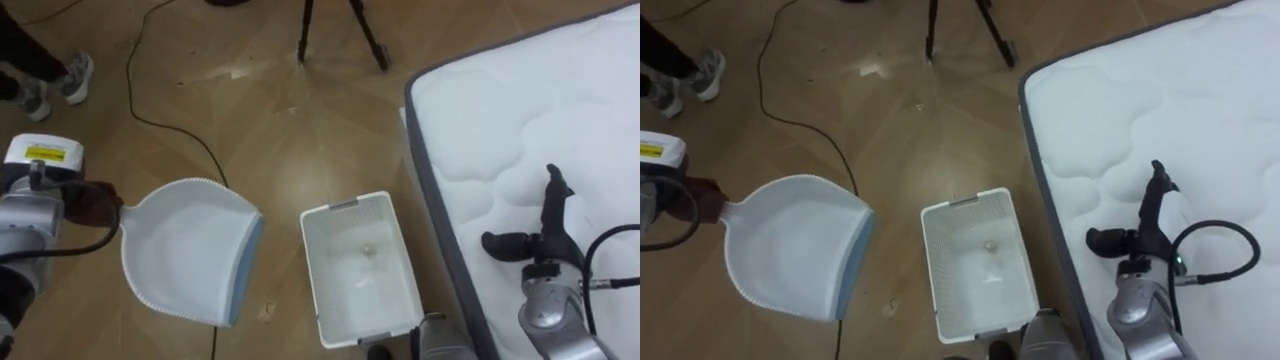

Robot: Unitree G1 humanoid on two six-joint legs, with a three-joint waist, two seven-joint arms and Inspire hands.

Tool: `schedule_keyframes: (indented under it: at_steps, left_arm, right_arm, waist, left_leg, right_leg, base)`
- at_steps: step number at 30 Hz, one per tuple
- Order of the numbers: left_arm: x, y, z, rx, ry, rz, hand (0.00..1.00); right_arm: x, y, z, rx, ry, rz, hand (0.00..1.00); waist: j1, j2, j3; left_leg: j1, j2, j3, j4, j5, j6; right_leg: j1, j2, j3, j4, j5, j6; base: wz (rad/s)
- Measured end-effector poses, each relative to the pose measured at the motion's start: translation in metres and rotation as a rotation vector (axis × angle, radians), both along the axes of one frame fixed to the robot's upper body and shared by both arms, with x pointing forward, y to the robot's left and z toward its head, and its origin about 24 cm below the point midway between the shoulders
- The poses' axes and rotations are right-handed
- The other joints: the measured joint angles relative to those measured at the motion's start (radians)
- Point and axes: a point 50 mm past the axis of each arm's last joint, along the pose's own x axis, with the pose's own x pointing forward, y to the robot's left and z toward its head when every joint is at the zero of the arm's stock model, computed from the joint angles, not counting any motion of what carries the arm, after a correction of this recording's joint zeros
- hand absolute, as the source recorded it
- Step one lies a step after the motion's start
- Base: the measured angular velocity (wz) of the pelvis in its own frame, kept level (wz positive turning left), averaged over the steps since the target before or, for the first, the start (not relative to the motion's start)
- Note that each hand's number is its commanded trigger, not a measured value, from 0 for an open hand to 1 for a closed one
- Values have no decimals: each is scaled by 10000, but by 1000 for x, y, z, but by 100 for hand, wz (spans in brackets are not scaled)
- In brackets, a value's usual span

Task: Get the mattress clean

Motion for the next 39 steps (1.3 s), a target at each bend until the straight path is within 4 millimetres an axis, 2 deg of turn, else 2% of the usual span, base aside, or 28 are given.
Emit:
schedule_keyframes:
  at_steps: [3,5,11,13,15,19,20,21,22,23,25,26,27,28,29,30,31,33,35,36,37,39]
  left_arm:
    - [0,3,3,162,-173,126,100]
    - [0,4,5,251,-356,146,100]
    - [3,2,8,-69,-856,94,100]
    - [4,0,8,-211,-964,52,100]
    - [4,-2,8,-692,-1154,157,100]
    - [4,-7,6,-1652,-1413,305,100]
    - [4,-11,5,-1986,-1501,186,100]
    - [5,-16,4,-2530,-1633,127,100]
    - [5,-19,3,-2831,-1700,98,100]
    - [5,-27,0,-3608,-1857,92,100]
    - [2,-42,-10,-4828,-2064,-34,100]
    - [0,-55,-16,-5524,-2056,-295,100]
    - [-4,-66,-23,-6098,-2091,-534,100]
    - [-7,-72,-26,-6452,-2124,-616,100]
    - [-13,-82,-32,-7237,-2127,-741,100]
    - [-17,-90,-37,-8045,-2077,-793,100]
    - [-18,-94,-39,-8412,-2060,-793,100]
    - [-20,-105,-41,-9324,-2276,-814,100]
    - [-26,-107,-39,-9893,-2822,-719,100]
    - [-28,-111,-38,-10369,-3124,-665,100]
    - [-28,-114,-38,-10661,-3255,-647,100]
    - [-28,-126,-37,-11900,-3717,-529,100]
  right_arm:
    - [3,1,2,-173,-66,160,0]
    - [3,1,3,-219,-64,229,0]
    - [5,2,3,-75,-7,409,0]
    - [5,2,3,101,-18,390,0]
    - [4,2,2,254,2,328,0]
    - [4,1,2,278,73,423,0]
    - [2,0,2,279,72,415,0]
    - [1,-1,0,335,104,419,0]
    - [-1,-1,0,375,132,451,0]
    - [-3,-1,-2,468,213,476,0]
    - [-3,-2,-2,587,280,498,0]
    - [-5,-2,-4,632,358,482,0]
    - [-7,-1,-6,790,492,535,0]
    - [-7,-1,-7,889,525,545,0]
    - [-10,-1,-10,1091,626,478,0]
    - [-13,-1,-12,1231,725,408,0]
    - [-16,-1,-14,1285,807,355,0]
    - [-31,-2,-25,1444,1222,124,0]
    - [-40,-2,-30,1526,1429,-34,0]
    - [-44,-3,-32,1524,1522,-129,0]
    - [-46,-4,-33,1513,1569,-175,0]
    - [-49,-3,-36,1551,1708,-179,0]
  waist:
    - [-3,149,18]
    - [-17,164,17]
    - [-260,226,47]
    - [-265,142,30]
    - [-271,95,69]
    - [-252,-12,95]
    - [-251,-49,114]
    - [-188,-95,145]
    - [-112,-109,142]
    - [62,-196,127]
    - [186,-288,108]
    - [249,-410,115]
    - [373,-573,75]
    - [454,-645,75]
    - [586,-834,32]
    - [626,-1005,-8]
    - [654,-1090,-49]
    - [834,-1492,-277]
    - [829,-1719,-397]
    - [810,-1805,-427]
    - [797,-1810,-428]
    - [805,-1912,-428]
  left_leg:
    - [229,6,184,-295,72,-106]
    - [369,6,311,-452,106,-152]
    - [650,13,339,-825,213,-2]
    - [791,9,365,-955,256,63]
    - [969,9,399,-1077,287,103]
    - [1131,15,449,-1190,258,67]
    - [1178,34,488,-1182,269,138]
    - [1231,96,548,-1186,254,316]
    - [1254,131,585,-1202,269,577]
    - [1315,199,712,-1210,276,1123]
    - [1387,249,825,-1203,236,1182]
    - [1457,263,877,-1214,222,1199]
    - [1533,316,1015,-1257,215,1195]
    - [1593,365,1086,-1271,211,1189]
    - [1688,474,1202,-1281,160,1132]
    - [1789,591,1225,-1265,105,1100]
    - [1850,648,1238,-1275,82,1070]
    - [2123,910,1360,-1364,-11,954]
    - [2450,1060,1573,-1503,-76,883]
    - [2738,1097,1713,-1627,-121,854]
    - [2878,1124,1773,-1656,-156,847]
    - [3402,1194,2206,-1825,-283,814]
  right_leg:
    - [162,9,40,-136,6,3]
    - [203,18,129,-160,6,3]
    - [486,85,206,-532,-17,-17]
    - [546,76,192,-532,-18,-17]
    - [634,70,173,-510,-49,-40]
    - [741,88,180,-534,-96,-106]
    - [785,97,176,-542,-117,-141]
    - [858,174,193,-642,-121,-149]
    - [882,234,210,-700,-127,-158]
    - [876,351,303,-644,-162,-213]
    - [909,397,319,-659,-177,-235]
    - [936,443,402,-701,-177,-237]
    - [966,578,592,-800,-156,-250]
    - [1018,643,660,-881,-116,-264]
    - [1117,787,783,-1009,-56,-303]
    - [1289,904,780,-1206,6,-345]
    - [1389,961,780,-1305,34,-365]
    - [1718,1251,857,-1790,216,-452]
    - [2031,1445,1017,-2072,303,-495]
    - [2239,1504,1093,-2116,307,-505]
    - [2363,1531,1096,-2141,307,-505]
    - [2669,1714,1397,-2186,309,-510]
  base:
    - [-24]
    - [-22]
    - [-4]
    - [-4]
    - [-6]
    - [-7]
    - [-9]
    - [-16]
    - [-30]
    - [-36]
    - [-26]
    - [-23]
    - [-28]
    - [-45]
    - [-38]
    - [-32]
    - [-22]
    - [-30]
    - [-44]
    - [-42]
    - [-49]
    - [-61]
